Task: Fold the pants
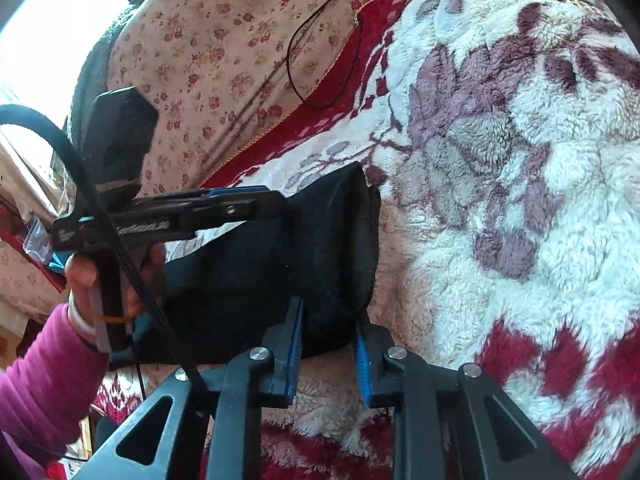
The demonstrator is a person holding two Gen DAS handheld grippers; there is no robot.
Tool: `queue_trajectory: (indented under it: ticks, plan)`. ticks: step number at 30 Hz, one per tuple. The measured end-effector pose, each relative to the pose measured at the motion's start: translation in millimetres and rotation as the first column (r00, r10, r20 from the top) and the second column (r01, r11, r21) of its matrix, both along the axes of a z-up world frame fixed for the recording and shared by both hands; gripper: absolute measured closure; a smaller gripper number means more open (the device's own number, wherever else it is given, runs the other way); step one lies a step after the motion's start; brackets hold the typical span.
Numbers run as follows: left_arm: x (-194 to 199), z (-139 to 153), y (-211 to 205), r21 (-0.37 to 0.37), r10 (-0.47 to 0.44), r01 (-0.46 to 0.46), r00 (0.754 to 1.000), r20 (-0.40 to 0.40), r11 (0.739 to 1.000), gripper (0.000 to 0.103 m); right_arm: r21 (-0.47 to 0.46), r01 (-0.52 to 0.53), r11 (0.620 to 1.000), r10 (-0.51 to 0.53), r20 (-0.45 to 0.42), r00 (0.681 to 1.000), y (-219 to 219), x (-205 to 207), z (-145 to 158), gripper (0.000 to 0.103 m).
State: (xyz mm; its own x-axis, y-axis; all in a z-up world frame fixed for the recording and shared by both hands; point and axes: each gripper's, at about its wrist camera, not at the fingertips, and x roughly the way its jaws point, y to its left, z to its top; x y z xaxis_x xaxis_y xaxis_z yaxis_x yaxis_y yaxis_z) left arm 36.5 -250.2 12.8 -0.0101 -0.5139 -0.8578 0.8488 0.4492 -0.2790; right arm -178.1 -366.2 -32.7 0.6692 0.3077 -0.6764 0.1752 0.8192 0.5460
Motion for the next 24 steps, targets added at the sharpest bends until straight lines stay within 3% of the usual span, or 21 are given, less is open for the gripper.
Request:
queue_trajectory:
  ticks: [5, 12, 16, 17, 22, 24]
  plan:
    - [7.8, -10.0, -4.8, -0.025, -0.107, 0.105, 0.986, -0.125, 0.994, 0.052, 0.023, -0.004, 1.000, 0.005, -0.007, 1.000, -4.2, 1.8, -3.1, 0.081]
    - [8.4, -14.9, -17.7, -0.056, -0.207, 0.199, 0.956, -0.210, 0.978, 0.033, 0.041, -0.005, 0.999, 0.006, -0.008, 1.000, -5.0, 1.4, -4.4, 0.081]
    - [-17.0, -11.9, -32.5, 0.010, -0.309, 0.312, 0.944, -0.114, 0.950, 0.033, 0.056, -0.013, 0.998, 0.014, -0.017, 1.000, -6.8, 2.7, -6.1, 0.081]
    - [-21.5, -10.7, -34.7, 0.018, -0.328, 0.332, 0.939, -0.104, 0.943, 0.034, 0.060, -0.013, 0.998, 0.014, -0.016, 1.000, -7.2, 3.0, -6.4, 0.081]
    - [-25.3, -10.6, -42.2, 0.026, -0.323, 0.325, 0.944, -0.064, 0.945, 0.077, 0.046, -0.013, 0.999, 0.013, 0.013, 1.000, -3.1, 4.3, -5.3, 0.086]
    - [-22.8, -11.5, -42.3, 0.010, -0.298, 0.300, 0.952, -0.071, 0.954, 0.080, 0.058, 0.005, 0.998, -0.009, 0.054, 0.999, -2.6, 4.2, -4.0, 0.089]
